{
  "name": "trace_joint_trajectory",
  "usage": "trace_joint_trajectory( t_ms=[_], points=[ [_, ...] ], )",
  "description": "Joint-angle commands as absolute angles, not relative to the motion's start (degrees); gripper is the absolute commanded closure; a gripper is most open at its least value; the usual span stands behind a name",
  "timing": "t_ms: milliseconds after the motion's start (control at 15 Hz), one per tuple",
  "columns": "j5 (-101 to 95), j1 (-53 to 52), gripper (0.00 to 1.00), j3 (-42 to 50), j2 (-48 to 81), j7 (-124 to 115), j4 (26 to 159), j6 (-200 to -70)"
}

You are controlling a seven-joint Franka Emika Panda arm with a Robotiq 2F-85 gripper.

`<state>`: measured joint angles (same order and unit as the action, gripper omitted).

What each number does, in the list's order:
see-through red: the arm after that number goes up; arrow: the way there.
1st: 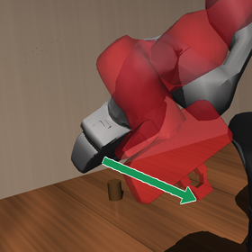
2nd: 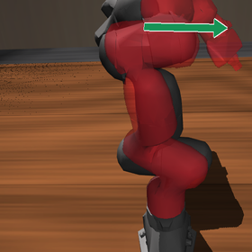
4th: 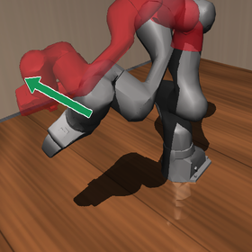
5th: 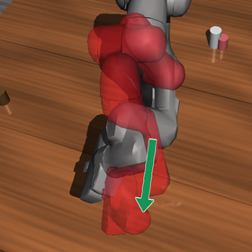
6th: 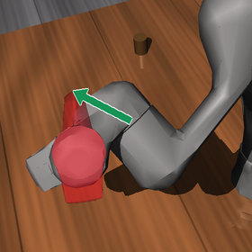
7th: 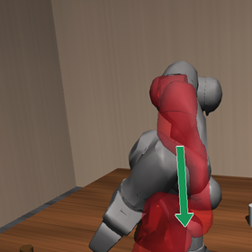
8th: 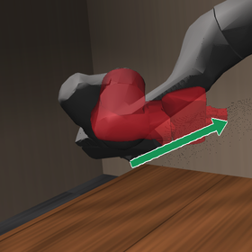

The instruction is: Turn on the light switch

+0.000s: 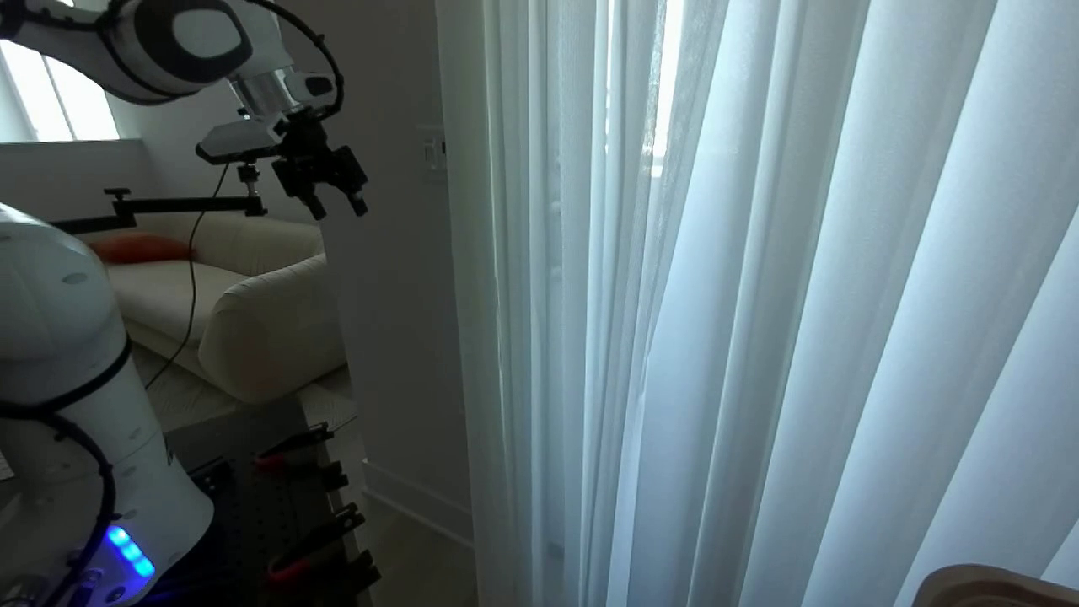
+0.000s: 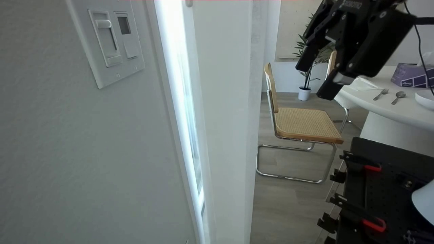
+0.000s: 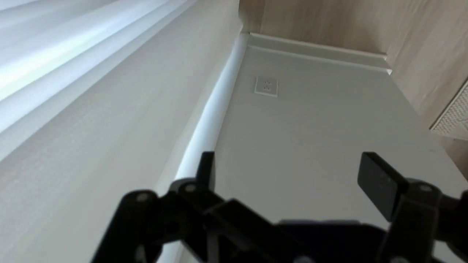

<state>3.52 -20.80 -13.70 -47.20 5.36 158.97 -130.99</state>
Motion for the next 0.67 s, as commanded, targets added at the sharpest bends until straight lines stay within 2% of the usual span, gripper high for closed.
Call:
trace_joint_trajectory(
  t_ms=[0, 600],
  points=[
    [3.61, -22.11, 0.00, -16.50, -46.27, 1.78, 158.82, -136.43],
    [3.04, -22.70, 0.00, -17.99, -44.93, 0.23, 158.83, -145.16]
  ],
)
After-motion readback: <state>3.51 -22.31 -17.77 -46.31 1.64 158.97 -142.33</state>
